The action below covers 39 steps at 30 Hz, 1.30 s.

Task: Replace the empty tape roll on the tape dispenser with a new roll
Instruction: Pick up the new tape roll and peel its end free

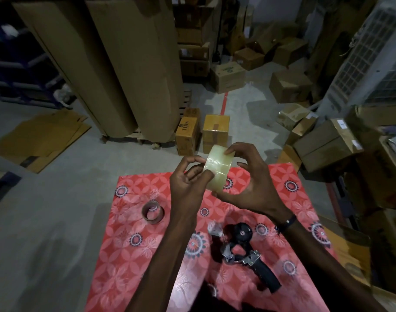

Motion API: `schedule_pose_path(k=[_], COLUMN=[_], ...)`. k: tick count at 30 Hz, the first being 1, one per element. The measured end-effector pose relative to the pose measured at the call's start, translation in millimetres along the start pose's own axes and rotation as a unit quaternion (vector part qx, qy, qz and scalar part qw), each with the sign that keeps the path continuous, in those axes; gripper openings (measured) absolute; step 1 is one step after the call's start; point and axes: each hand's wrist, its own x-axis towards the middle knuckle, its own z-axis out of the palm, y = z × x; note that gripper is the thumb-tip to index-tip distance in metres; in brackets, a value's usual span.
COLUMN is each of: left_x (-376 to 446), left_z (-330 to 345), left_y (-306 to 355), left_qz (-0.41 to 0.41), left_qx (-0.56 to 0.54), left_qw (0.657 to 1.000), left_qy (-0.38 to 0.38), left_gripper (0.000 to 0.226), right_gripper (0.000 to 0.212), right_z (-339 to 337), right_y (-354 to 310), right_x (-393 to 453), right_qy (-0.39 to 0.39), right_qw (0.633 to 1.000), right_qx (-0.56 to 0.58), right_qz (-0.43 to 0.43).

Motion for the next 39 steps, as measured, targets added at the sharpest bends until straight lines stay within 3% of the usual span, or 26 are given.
schedule_pose_path(k=[5,11,17,23,29,39], left_x=[-5,-6,-6,-4,-5,-3], left_z=[1,1,-2,-2,-2,-2], left_y=[-4,-4,-10,-9,-9,-8], left_qz=[0.01,0.014,0.014,0.025,0.015,-0.005], left_qx=[-0.013,0.007,-0.012,-0.011,-0.019,0.026], left_qw=[1.0,1.0,1.0,1.0,1.0,1.0], left_qy=[-0.001,-0.007,-0.014,-0.014,-0.01,-0.002], left_gripper=[0.022,0.027,0.016,0.02,0.022,0.013], right_gripper=[0.088,0.084,0.086,0.081,0.103,0.092], right_z=[-3,-6,-9,-8,-8,-10], right_y=[-1,-2,1,-4,-3,0], right_x=[-1,-2,-1,-3,-2,-5], right_qy=[-0.027,-0.021,-0.026,-0.033,-0.033,-0.023], right_qw=[0.997,1.0,0.999,0.999,0.998,1.0], right_qx=[0.057,-0.005,0.025,-0.014,0.027,-0.018], right_qz=[0.048,-0.005,0.023,-0.02,0.035,-0.01])
